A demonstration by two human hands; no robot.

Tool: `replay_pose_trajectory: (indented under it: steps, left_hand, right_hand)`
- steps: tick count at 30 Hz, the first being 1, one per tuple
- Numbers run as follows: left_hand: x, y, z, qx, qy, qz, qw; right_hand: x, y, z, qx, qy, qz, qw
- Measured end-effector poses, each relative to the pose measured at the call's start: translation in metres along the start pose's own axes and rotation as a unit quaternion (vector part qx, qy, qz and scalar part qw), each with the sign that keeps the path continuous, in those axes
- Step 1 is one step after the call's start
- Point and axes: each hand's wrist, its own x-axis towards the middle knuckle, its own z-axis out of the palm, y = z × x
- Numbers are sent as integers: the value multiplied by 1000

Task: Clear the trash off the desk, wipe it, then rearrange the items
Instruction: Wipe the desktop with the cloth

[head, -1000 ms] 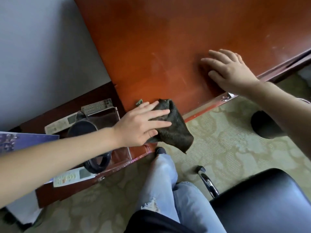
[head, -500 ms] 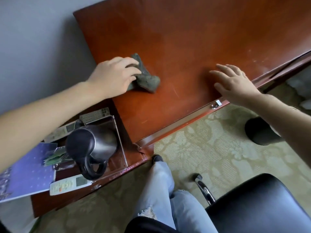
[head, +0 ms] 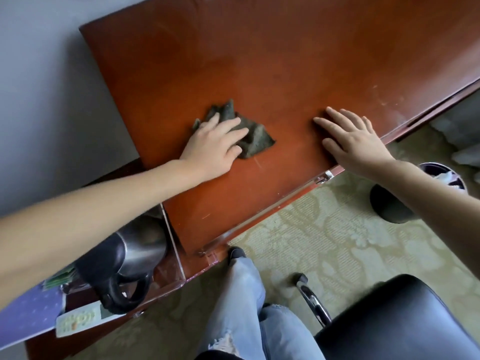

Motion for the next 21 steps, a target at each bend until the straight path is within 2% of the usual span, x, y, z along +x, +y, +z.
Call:
replay_pose_trajectory:
  steps: [2, 4, 7, 9, 11, 13, 15, 17, 19, 21]
  left_hand:
    - [-18, 41, 13, -8, 11, 141, 990]
    - [-30, 64, 22, -14, 4, 245, 969]
    - [-29, 68, 24, 10, 4, 342, 940]
    - [-25, 72, 19, -15, -10, 376, 927]
    - [-17, 76, 6, -77, -17, 348, 934]
    - [-4, 69, -12, -135, -14, 270, 953]
    - [15, 47, -30, -135, 0, 193, 972]
    - [33, 21, -38, -115, -26, 137, 983]
    - [43, 6, -32, -99, -79, 135, 983]
    - [46, 9, -15, -60, -115, 206, 970]
  right_hand:
    - [-2, 3, -1, 13, -3, 7, 1000]
    - [-4, 6, -2, 21, -8, 5, 1000]
    - [-9, 8, -5, 24, -7, 11, 1000]
    - [-12, 10, -6, 22, -13, 15, 1000]
    - [-12, 14, -9, 23, -15, 24, 999]
    - [-11, 22, -16, 20, -5, 40, 999]
    - [-8, 34, -23, 16, 10, 67, 998]
    - [-5, 46, -29, 24, 24, 104, 994]
    - [-3, 57, -30, 39, 37, 140, 989]
    - [-2, 66, -27, 47, 44, 168, 984]
